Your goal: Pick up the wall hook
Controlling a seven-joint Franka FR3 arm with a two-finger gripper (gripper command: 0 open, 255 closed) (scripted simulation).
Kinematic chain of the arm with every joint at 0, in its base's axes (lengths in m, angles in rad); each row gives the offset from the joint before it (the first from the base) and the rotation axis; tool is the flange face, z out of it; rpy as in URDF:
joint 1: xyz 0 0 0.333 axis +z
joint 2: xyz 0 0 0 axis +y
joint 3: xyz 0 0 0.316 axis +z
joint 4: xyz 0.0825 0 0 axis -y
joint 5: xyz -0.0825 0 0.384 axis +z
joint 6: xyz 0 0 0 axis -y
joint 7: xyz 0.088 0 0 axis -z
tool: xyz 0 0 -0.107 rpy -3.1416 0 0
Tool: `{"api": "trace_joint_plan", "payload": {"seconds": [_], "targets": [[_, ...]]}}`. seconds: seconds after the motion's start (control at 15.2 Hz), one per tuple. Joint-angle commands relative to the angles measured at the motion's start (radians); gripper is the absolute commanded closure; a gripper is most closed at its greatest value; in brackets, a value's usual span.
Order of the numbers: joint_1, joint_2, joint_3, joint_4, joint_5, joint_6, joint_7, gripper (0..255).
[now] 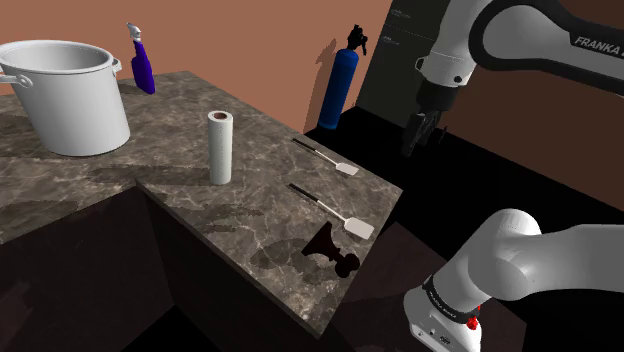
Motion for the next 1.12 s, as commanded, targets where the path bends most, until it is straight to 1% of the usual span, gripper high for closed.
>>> {"api": "trace_joint_plan", "payload": {"seconds": [0.0,0.33,0.59,0.86,1.06], "targets": [[0.0,0.0,0.0,0.0,0.0,0.0,0.0,0],[0.034,-0.057,0.088,-0.139,0.086,0.104,0.11,0],[0.07,-0.075,0.168,-0.23,0.162,0.198,0.197,0],[0.111,-0.063,0.257,-0.299,0.242,0.305,0.286,0],[0.141,-0.031,0.33,-0.336,0.303,0.396,0.352,0]]}}
